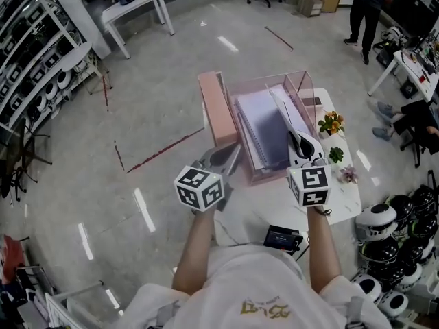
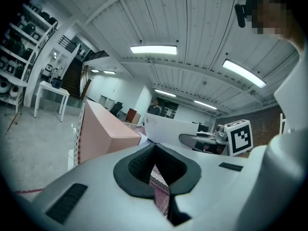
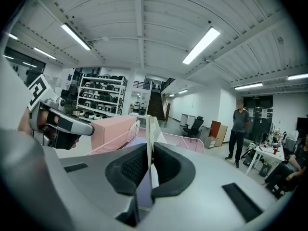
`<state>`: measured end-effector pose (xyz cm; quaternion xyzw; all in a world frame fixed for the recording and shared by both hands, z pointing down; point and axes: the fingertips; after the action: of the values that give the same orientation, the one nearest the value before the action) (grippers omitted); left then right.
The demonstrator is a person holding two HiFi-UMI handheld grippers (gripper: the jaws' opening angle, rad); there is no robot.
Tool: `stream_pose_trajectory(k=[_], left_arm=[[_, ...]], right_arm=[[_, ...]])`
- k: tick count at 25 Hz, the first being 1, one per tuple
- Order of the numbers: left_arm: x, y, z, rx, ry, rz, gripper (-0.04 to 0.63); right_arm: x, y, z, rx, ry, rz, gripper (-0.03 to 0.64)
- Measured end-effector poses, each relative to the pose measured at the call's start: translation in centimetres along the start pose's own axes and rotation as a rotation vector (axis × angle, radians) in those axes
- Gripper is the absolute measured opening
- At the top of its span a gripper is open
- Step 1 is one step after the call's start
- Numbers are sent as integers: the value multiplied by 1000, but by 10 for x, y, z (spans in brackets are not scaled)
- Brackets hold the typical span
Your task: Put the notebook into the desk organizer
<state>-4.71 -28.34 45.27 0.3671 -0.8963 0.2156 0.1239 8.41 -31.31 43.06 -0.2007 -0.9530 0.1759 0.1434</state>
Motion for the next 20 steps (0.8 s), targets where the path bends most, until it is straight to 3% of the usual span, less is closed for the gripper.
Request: stream_pose_trajectory(k=[13, 20], left_arm=[[10, 1, -3, 3, 14, 30, 15], [14, 3, -3, 3, 19, 38, 15]], right_arm=[[14, -31, -12, 91, 69, 72, 68], [26, -45, -30, 184, 29, 187, 141]])
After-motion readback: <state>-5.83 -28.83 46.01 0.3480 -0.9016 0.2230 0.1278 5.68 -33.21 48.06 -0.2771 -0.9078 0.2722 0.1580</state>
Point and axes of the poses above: the fingertips, and each gripper's own axes: y backward along the fingers, x to its left, z out of its top, and after that the axes turned 10 degrees about x, right-handed
